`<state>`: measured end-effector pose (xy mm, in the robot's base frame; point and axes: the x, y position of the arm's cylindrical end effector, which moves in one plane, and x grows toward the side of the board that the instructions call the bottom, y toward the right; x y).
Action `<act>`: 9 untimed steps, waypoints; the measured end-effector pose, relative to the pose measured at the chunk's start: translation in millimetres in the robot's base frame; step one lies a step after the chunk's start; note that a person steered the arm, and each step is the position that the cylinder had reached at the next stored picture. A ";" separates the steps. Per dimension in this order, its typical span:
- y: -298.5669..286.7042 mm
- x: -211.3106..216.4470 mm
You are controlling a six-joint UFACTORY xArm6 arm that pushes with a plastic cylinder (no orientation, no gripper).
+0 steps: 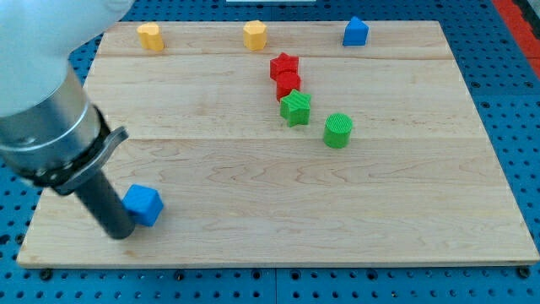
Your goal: Slide the blue cube slightly right and up
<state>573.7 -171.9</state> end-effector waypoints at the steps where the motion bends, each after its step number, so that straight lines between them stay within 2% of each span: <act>1: 7.7 -35.7; 3: 68.9 -41.6; 4: 77.9 -48.6; 6: 64.3 -118.4; 7: 114.4 -129.8; 9: 71.0 -140.7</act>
